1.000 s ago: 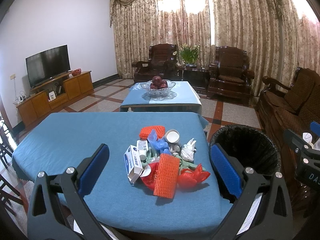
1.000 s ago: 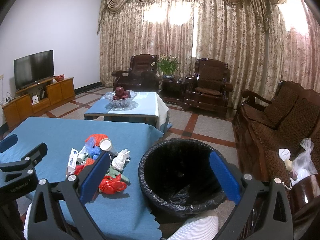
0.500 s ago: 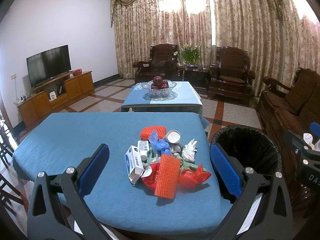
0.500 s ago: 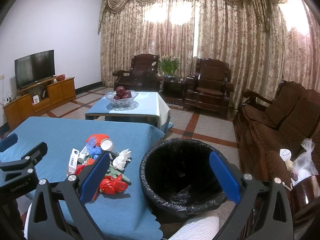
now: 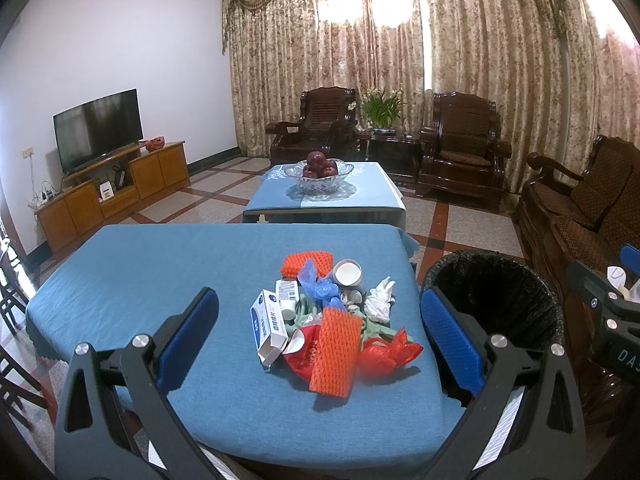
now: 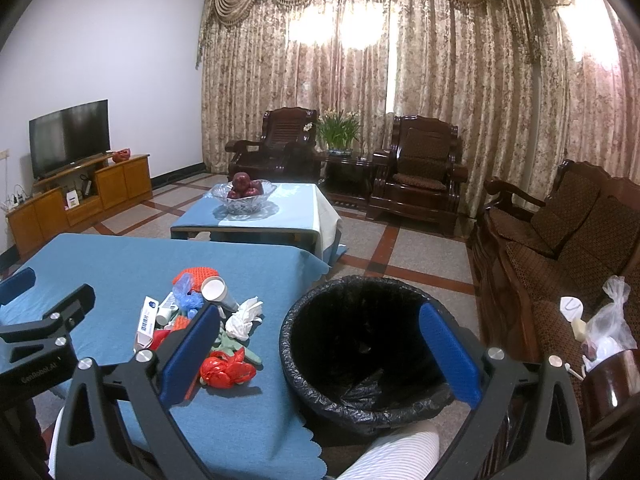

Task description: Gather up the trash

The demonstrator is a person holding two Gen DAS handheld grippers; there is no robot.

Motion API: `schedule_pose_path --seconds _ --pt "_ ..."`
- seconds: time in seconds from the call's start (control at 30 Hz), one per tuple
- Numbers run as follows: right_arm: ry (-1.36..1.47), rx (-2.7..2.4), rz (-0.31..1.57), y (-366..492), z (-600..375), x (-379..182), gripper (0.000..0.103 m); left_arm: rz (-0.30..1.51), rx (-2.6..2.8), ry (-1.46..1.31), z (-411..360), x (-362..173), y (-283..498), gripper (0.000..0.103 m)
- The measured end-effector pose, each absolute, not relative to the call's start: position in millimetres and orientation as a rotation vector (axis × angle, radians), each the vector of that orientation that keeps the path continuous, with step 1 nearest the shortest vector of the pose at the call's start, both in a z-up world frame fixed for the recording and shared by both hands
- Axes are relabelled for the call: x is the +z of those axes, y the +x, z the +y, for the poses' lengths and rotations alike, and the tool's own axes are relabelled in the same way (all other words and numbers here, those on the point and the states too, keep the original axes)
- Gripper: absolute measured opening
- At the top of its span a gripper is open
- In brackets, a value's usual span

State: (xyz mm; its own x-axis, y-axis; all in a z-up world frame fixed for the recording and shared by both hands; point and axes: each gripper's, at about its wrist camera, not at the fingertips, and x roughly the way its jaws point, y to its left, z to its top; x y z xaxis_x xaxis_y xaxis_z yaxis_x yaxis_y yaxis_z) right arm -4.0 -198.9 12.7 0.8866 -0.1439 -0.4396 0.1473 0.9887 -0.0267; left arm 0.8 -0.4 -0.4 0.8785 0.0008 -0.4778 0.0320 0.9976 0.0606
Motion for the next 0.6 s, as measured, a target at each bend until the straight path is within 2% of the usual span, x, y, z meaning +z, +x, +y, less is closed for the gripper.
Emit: schedule_pose_path --seconds 0.6 --pt "0.005 -0.149 0.46 -3.0 -197.1 15.0 0.097 0.499 -0.016 0.067 -0.3 -0.4 0.8 0.098"
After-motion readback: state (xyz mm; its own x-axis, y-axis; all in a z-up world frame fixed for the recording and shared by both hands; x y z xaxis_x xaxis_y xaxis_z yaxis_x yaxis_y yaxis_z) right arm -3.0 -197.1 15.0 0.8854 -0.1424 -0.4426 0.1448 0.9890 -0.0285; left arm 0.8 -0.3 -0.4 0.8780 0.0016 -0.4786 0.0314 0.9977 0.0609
